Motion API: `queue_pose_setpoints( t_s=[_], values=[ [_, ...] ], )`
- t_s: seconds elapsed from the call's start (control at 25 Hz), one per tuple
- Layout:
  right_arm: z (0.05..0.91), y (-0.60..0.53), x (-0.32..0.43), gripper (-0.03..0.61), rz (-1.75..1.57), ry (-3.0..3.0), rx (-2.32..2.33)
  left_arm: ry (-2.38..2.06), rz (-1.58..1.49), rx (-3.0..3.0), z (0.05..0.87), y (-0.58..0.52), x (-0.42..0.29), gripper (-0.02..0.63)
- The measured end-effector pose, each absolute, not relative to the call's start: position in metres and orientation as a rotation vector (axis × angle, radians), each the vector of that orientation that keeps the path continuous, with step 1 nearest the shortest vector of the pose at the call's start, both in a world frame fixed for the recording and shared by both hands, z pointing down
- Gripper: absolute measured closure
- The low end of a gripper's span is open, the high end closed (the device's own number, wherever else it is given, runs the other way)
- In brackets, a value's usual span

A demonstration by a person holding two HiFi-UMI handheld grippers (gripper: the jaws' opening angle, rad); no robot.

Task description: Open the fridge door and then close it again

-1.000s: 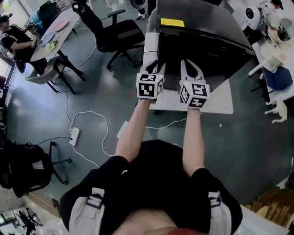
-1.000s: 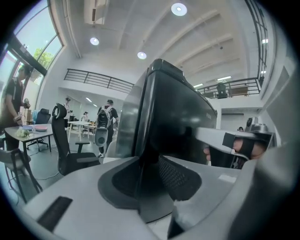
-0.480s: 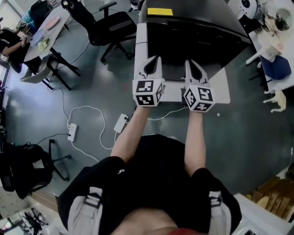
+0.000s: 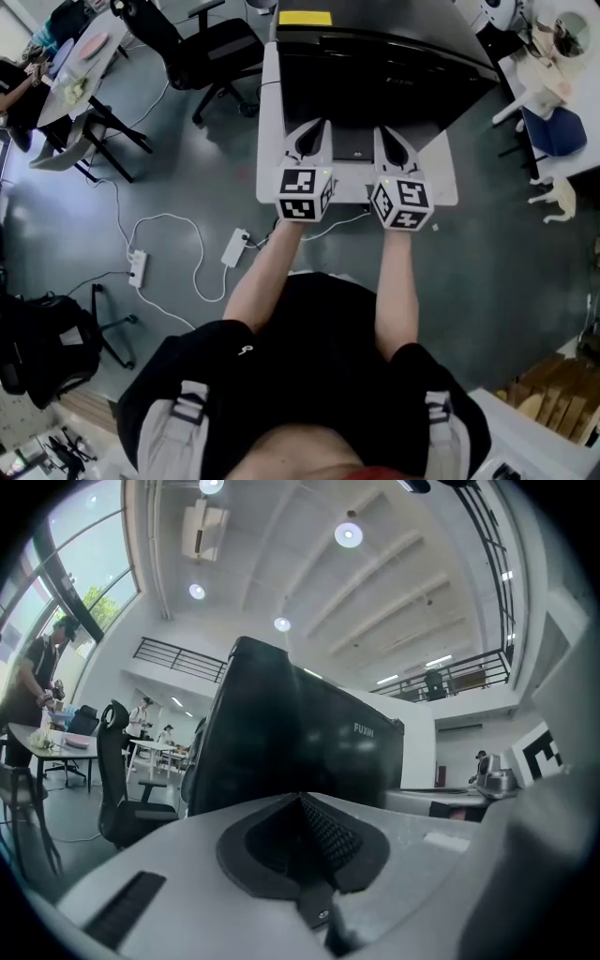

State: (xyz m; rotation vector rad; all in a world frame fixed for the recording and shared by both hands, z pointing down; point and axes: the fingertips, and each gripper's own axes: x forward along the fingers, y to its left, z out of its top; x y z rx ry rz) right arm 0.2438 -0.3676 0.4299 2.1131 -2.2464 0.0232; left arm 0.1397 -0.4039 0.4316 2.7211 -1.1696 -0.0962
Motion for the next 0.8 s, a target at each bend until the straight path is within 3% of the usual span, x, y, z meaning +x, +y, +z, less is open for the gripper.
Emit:
queue_pose_setpoints(
  t_s=[0.8],
  values=[
    [0.416, -0.379, 0.232, 0.584, -0.034, -2.339, 1.998, -1.210, -0.080, 2.697, 0.429, -0.405, 0.142, 0.614]
  ],
)
